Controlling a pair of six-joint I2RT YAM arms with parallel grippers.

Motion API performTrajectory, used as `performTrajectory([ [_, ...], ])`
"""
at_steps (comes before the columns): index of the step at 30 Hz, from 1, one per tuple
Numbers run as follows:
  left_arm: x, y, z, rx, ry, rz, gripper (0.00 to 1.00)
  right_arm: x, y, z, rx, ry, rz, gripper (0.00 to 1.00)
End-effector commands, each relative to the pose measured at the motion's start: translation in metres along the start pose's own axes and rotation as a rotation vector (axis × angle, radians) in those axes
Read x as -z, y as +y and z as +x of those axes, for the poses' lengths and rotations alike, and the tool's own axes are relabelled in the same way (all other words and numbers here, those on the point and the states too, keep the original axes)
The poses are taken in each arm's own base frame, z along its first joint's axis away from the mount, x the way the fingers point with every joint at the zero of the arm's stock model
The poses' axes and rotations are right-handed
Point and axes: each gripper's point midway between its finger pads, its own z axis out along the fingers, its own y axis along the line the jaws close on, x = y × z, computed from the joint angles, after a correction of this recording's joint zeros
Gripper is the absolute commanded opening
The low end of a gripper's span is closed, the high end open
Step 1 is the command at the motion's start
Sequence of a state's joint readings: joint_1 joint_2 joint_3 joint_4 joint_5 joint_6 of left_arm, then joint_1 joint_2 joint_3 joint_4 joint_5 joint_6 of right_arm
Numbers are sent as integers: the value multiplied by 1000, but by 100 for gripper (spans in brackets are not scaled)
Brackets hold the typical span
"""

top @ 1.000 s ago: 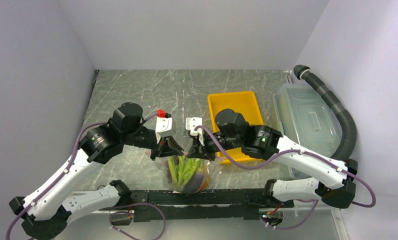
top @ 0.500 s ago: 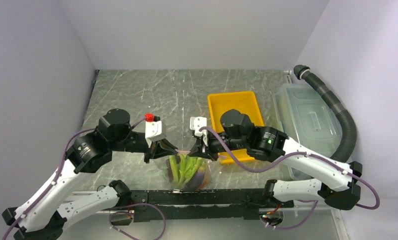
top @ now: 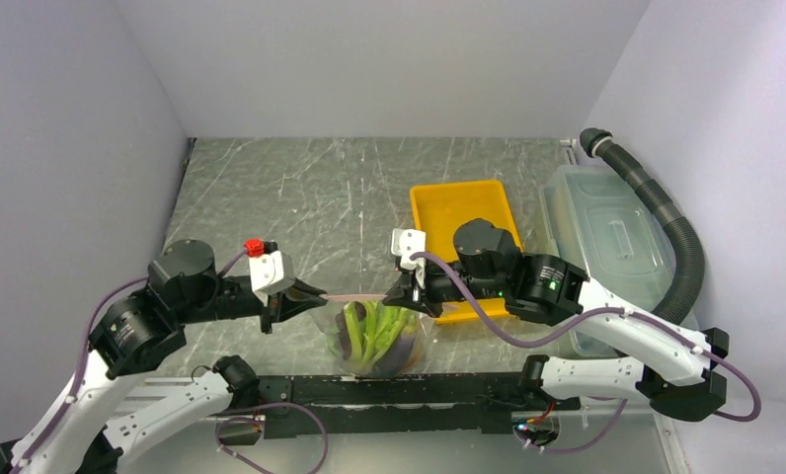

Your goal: Place the food in the zip-top bag and seal the zipper

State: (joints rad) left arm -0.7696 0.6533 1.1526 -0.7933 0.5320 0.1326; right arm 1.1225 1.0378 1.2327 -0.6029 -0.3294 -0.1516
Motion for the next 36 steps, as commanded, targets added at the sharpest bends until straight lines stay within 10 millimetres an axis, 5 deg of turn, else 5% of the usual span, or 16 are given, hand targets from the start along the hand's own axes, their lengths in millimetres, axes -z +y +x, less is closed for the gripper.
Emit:
performTrajectory([
  [1, 16, 3, -1, 21, -11, -77, 0, 20, -7, -22, 17, -86, 69, 0],
  [12, 39, 4, 2, 35, -9, -160, 0, 33, -9, -23, 17, -106, 110, 0],
  [18, 34, 2, -5, 38, -39, -133, 5, 31, -7, -24, 16, -110, 95, 0],
  [27, 17, -6, -34, 11, -79, -16, 52, 28, -1, -34, 28, -106, 45, 0],
  [36, -10, -14, -53, -23, -91, 146, 70, 25, 10, -44, 45, -127, -31, 0],
])
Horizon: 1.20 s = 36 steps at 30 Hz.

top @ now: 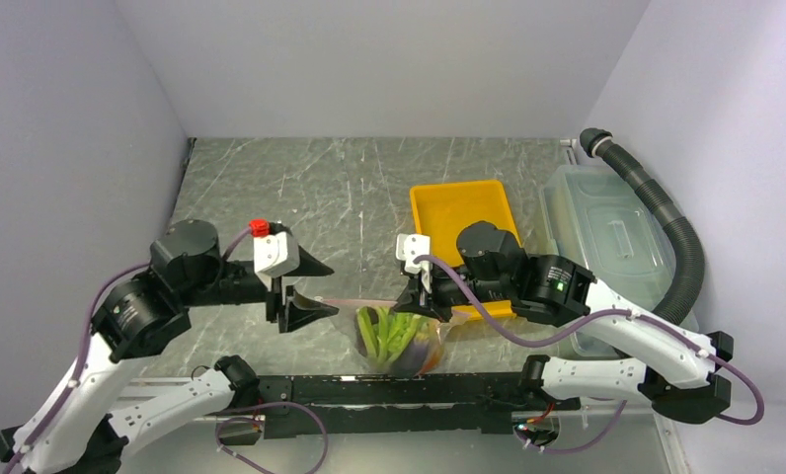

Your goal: Place the food in the zip-top bag and seal the zipper

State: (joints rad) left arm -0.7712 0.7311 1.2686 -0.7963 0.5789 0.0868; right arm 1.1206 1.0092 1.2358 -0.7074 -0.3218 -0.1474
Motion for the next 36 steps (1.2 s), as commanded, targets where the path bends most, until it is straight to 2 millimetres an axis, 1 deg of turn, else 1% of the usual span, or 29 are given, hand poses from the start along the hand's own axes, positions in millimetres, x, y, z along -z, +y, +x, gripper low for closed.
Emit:
performTrajectory([
  [1, -14, -10, -20, -51, -53, 127, 71, 16, 7, -62, 76, -197, -35, 0],
  [3, -21, -10, -20, -53, -54, 157, 74, 16, 9, -64, 77, -198, -46, 0],
  [8, -38, -8, -19, -33, -35, 214, 76, 15, 12, -69, 77, -205, -70, 0],
  [14, -49, -10, -10, 3, 5, 279, 76, 15, 7, -80, 65, -225, -46, 0],
  [22, -59, -7, 14, 57, 92, 305, 73, 11, -3, -97, 64, -218, -9, 0],
  [27, -59, 0, 27, 63, 134, 256, 71, 8, -10, -102, 66, -208, 17, 0],
  [31, -59, 9, 36, 62, 161, 197, 70, 7, -11, -105, 73, -210, 20, 0],
  [36, -61, 14, 48, 72, 193, 170, 68, 4, -15, -107, 76, -203, 29, 0],
])
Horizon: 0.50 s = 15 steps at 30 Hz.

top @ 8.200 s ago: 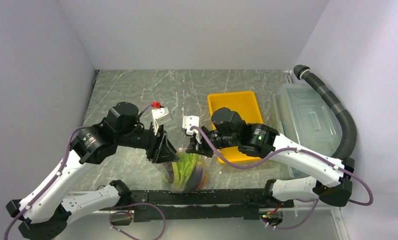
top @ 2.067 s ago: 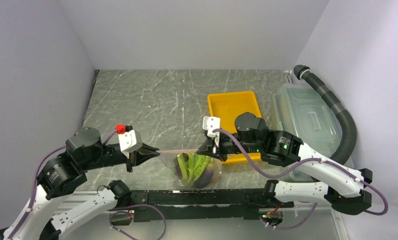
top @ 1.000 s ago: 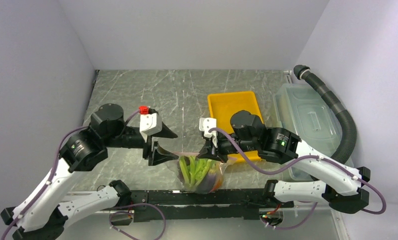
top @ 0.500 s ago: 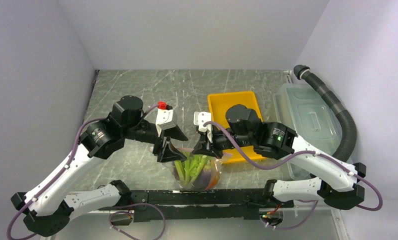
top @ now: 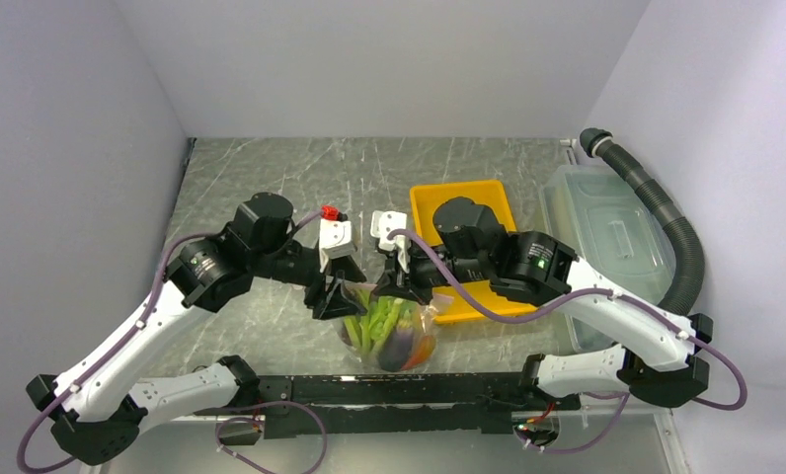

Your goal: Place the food in the zip-top bag and seal the zipper

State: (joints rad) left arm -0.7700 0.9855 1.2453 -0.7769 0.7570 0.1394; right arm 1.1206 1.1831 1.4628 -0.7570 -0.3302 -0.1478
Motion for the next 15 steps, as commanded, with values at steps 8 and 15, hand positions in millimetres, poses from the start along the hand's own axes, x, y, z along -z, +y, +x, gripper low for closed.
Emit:
performTrajectory([
  [8, -6, 11, 12, -21, 56, -30, 48, 16, -5, -66, 77, -206, 34, 0],
  [15, -12, 15, 13, -13, 80, -17, 0, 19, -8, -64, 76, -209, 59, 0],
])
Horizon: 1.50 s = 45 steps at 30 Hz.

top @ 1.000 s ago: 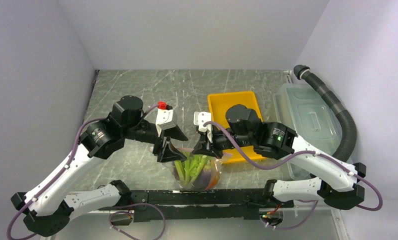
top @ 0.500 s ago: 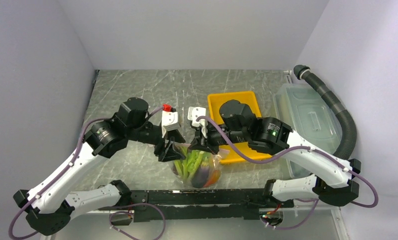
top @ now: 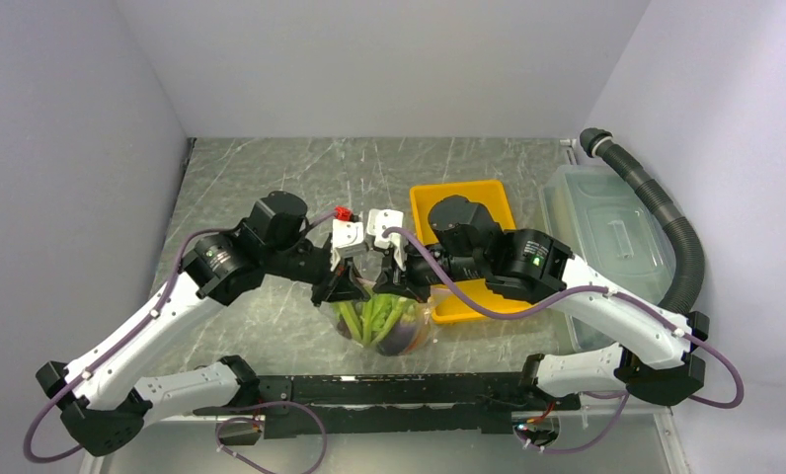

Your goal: Place the food in the zip-top bag and seal the zipper

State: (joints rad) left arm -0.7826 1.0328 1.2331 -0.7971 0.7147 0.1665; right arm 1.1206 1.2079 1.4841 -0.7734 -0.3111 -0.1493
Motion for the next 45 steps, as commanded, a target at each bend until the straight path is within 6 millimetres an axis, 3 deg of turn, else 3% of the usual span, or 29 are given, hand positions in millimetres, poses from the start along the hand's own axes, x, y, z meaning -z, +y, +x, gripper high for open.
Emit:
performTrajectory([
  [1, -1, 5, -4, -35, 14, -8, 0, 25, -4, -64, 78, -231, 48, 0],
  [8, 1, 25, -12, -60, -6, -121, 0, 36, -16, -57, 62, -225, 140, 3],
  [12, 8, 41, -21, -83, -17, -224, 0, 48, -23, -55, 52, -242, 202, 21],
  [15, 15, 55, -29, -102, -30, -312, 0, 61, -32, -55, 40, -264, 275, 41],
  [20, 28, 75, -44, -137, -58, -447, 0, 85, -43, -54, 21, -305, 383, 54],
  [26, 51, 109, -61, -178, -66, -662, 0, 109, -50, -48, -9, -348, 472, 58],
  [35, 84, 167, -91, -286, -55, -1005, 0, 122, -52, -29, -49, -376, 527, 61],
  [45, 100, 234, -93, -404, 63, -1215, 0, 125, -48, -12, -88, -383, 526, 61],
])
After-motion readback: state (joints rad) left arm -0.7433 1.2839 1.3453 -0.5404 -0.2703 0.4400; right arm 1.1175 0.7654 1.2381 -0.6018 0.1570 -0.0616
